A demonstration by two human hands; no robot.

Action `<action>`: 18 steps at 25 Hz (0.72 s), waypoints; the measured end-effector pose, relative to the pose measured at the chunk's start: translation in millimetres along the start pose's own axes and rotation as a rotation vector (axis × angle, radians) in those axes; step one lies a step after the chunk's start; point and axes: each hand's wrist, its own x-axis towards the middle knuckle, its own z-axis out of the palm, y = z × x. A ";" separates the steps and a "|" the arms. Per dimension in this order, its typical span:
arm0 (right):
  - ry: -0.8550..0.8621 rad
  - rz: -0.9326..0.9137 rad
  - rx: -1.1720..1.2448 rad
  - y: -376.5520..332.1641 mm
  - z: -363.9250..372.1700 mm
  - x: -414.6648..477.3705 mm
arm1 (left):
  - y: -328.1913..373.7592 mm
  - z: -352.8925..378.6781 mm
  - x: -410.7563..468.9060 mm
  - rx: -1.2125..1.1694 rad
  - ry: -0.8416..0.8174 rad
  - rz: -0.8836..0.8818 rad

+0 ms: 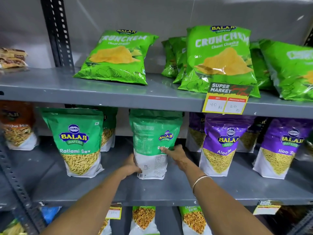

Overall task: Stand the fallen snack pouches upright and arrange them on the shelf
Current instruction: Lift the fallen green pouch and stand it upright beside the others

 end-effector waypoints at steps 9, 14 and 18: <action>-0.171 0.191 0.223 11.0 7.9 -4.8 | 7.4 -10.9 -17.9 -0.036 -0.109 -0.153; -0.292 0.104 0.046 20.5 3.3 -2.1 | 1.4 -3.1 -13.3 0.041 -0.099 -0.050; -0.339 -0.006 -0.146 25.8 6.9 -1.0 | -0.8 -1.6 -7.6 0.044 -0.100 0.054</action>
